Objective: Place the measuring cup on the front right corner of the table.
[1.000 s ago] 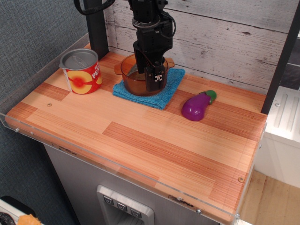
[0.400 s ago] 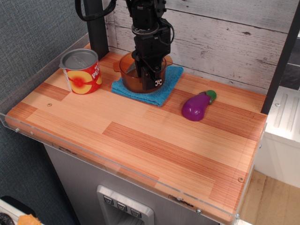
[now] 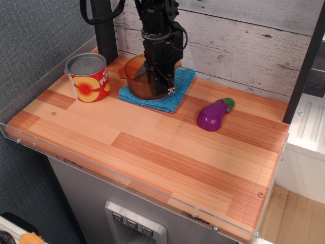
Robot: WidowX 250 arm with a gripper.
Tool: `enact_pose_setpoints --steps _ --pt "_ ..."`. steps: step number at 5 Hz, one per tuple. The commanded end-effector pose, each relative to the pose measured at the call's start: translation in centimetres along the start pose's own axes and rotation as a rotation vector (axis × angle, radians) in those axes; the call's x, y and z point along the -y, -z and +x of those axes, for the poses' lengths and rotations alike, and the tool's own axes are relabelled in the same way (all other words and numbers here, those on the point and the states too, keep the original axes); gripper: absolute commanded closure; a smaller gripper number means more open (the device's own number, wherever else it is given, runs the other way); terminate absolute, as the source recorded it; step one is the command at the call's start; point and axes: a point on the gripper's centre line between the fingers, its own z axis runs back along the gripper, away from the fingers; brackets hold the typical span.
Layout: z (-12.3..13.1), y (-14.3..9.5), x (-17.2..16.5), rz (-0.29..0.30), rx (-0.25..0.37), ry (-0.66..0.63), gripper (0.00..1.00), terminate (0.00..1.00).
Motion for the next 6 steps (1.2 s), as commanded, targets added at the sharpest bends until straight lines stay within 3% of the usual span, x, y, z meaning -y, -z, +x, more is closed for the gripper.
enact_pose_setpoints --steps 1,2,3,4,5,6 --pt "0.5 -5.7 -0.4 0.086 0.098 0.000 1.00 0.00" --pt "0.4 -7.4 0.5 0.140 0.120 0.050 1.00 0.00" --pt "0.4 -8.9 2.9 0.157 0.136 0.064 1.00 0.00" --pt "0.4 -9.0 5.7 0.165 0.133 0.001 1.00 0.00" --pt "0.3 -8.8 9.0 0.120 0.166 -0.085 1.00 0.00" --pt "0.7 -8.4 11.7 0.105 0.151 -0.080 1.00 0.00"
